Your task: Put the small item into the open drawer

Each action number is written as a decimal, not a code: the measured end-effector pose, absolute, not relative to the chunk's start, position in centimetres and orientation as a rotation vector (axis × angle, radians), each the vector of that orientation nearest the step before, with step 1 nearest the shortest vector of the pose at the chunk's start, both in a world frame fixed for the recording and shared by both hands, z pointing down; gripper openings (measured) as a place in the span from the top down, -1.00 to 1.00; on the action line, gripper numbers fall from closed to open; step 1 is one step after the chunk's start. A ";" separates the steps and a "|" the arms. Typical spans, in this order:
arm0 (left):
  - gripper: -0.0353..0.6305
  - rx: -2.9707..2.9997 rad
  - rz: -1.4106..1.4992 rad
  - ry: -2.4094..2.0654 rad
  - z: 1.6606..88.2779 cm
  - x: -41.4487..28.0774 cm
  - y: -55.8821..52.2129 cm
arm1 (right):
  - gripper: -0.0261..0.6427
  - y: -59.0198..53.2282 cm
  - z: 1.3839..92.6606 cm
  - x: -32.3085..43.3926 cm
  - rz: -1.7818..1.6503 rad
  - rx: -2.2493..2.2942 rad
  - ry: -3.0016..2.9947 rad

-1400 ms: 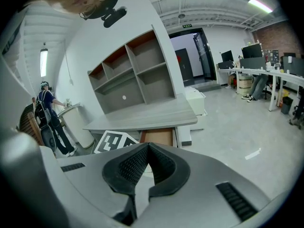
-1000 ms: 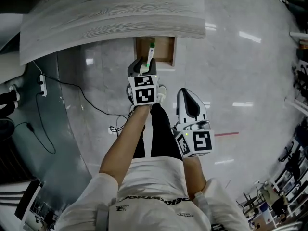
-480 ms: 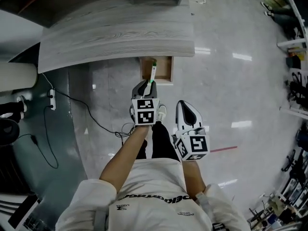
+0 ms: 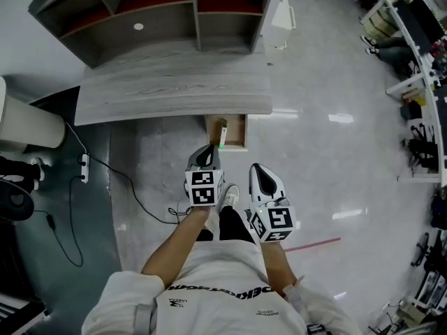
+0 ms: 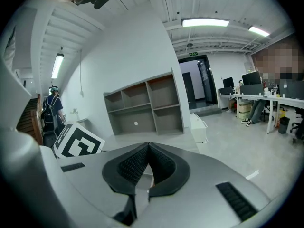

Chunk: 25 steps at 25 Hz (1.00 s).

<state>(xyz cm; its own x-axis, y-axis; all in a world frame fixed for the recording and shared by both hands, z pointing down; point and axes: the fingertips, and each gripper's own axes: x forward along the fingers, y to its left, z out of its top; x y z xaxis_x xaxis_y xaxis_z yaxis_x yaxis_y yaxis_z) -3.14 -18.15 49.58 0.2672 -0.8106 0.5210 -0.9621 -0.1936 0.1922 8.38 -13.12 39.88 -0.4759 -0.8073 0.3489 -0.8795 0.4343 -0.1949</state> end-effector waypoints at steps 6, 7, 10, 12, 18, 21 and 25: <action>0.85 2.129 0.317 -1.573 43.8 -3.6 -16.3 | 0.83 -11.0 37.0 6.8 0.490 1.468 -2.506; 0.85 2.148 0.308 -1.574 42.9 -3.6 -16.0 | 0.83 -10.7 36.6 6.6 0.488 1.472 -2.510; 0.85 2.206 0.280 -1.572 40.6 -3.8 -15.1 | 0.83 -10.0 35.1 6.5 0.471 1.498 -2.519; 0.85 2.239 0.257 -1.571 39.1 -4.1 -14.8 | 0.83 -10.0 34.1 6.2 0.443 1.517 -2.527; 0.85 2.316 0.211 -1.568 35.3 -4.8 -13.5 | 0.83 -9.8 31.4 5.4 0.387 1.548 -2.546; 0.85 2.341 0.181 -1.571 33.9 -5.0 -12.6 | 0.83 -9.6 30.2 5.0 0.358 1.550 -2.566; 0.85 2.368 0.155 -1.572 32.4 -5.6 -11.6 | 0.83 -9.6 28.7 4.3 0.314 1.566 -2.586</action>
<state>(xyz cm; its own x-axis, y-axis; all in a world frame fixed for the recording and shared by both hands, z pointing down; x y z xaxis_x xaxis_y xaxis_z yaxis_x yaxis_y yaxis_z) -5.59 -11.59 32.42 0.3972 -0.8832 0.2492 -0.9149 -0.3599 0.1827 4.33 -9.64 28.75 -0.4654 -0.8639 0.1926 -0.8849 0.4493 -0.1229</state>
